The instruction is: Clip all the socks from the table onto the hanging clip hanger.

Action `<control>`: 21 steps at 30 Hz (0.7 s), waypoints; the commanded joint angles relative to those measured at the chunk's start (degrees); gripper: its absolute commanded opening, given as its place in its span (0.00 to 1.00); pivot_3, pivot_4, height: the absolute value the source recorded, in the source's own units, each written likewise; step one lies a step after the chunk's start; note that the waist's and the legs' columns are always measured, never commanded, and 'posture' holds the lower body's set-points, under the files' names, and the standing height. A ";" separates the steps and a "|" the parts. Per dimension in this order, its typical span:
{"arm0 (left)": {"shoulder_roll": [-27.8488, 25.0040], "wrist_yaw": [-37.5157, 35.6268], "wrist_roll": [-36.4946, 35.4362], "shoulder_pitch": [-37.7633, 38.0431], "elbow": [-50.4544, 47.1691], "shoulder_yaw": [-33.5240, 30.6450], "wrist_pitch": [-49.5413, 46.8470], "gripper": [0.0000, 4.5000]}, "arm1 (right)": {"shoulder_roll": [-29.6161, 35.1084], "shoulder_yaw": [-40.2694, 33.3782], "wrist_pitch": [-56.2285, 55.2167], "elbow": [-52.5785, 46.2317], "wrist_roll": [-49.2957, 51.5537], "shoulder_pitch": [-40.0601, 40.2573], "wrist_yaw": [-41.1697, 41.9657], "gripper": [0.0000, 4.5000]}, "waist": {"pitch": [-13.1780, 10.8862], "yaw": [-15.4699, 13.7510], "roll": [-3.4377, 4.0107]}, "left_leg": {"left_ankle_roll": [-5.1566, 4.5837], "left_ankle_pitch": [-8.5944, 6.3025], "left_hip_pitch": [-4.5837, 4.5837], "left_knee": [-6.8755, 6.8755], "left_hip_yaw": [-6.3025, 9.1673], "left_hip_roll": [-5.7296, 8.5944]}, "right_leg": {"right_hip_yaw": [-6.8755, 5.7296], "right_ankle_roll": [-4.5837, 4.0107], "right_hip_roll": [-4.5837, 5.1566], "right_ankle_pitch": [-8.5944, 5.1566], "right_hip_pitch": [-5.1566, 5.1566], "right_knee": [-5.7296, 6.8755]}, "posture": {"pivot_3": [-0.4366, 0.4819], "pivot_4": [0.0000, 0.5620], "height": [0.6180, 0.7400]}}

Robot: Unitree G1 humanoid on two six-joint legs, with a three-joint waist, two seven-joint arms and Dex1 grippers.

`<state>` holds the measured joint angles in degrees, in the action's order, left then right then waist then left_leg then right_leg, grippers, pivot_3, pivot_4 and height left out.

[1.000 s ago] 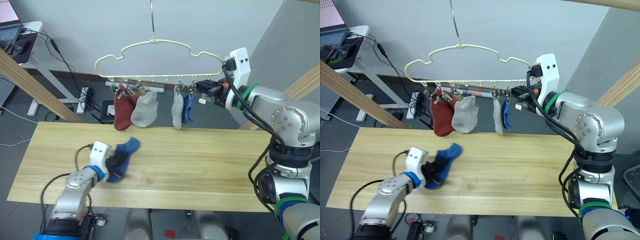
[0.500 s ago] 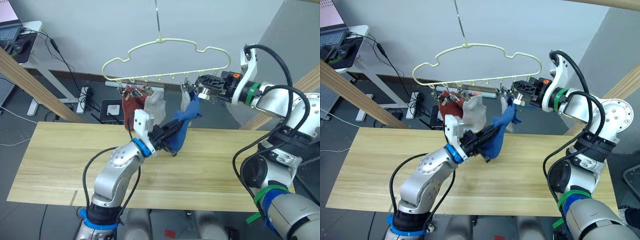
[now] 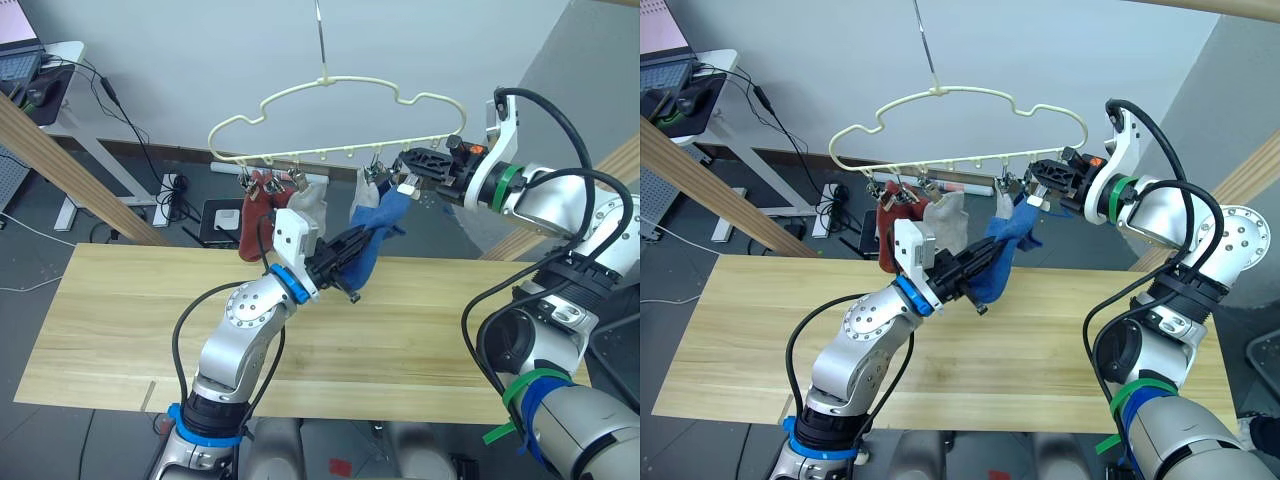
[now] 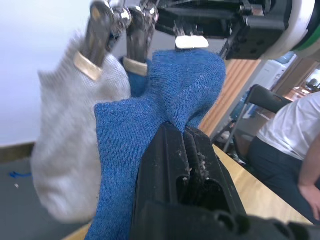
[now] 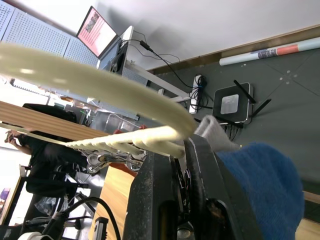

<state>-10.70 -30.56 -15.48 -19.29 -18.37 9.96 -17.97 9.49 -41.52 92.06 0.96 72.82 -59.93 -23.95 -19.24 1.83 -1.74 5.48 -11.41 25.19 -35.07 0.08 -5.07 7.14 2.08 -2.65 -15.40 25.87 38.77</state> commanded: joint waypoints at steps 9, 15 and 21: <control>2.12 -0.22 1.35 -2.78 1.47 1.73 3.65 0.00 | 3.40 4.45 -5.93 1.49 15.97 3.36 -9.34 0.28 | 0.00 0.08 0.00 | -0.01 -0.01 0.06 0.00 0.03 0.02 | 0.00 0.04 0.01 -0.01 0.00 -0.03 | 0.38 0.61 1.00; 2.59 -1.87 -3.85 -1.98 -1.10 1.83 -2.20 0.11 | 13.34 10.66 -11.92 1.48 28.85 7.09 -7.80 0.76 | 0.00 0.35 0.00 | -0.02 -0.01 0.17 0.00 0.00 0.03 | 0.04 0.06 0.01 -0.02 0.10 -0.03 | 0.37 0.61 1.00; 3.16 -2.12 -9.95 -0.83 -2.18 1.84 -11.05 0.46 | 29.81 14.76 -9.97 -4.95 28.97 17.16 8.86 0.99 | 0.01 0.63 0.01 | -0.04 -0.02 0.33 -0.02 0.14 0.17 | 0.14 0.29 0.03 -0.16 0.13 0.01 | 0.37 0.60 1.00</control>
<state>-7.65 -32.12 -23.58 -20.81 -18.56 11.44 -27.55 36.73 -26.85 81.46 0.22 102.05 -44.48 -21.27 -19.23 2.46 -1.72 5.43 -11.44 25.52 -35.10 0.22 -4.89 7.30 2.39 -2.61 -15.57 26.00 38.76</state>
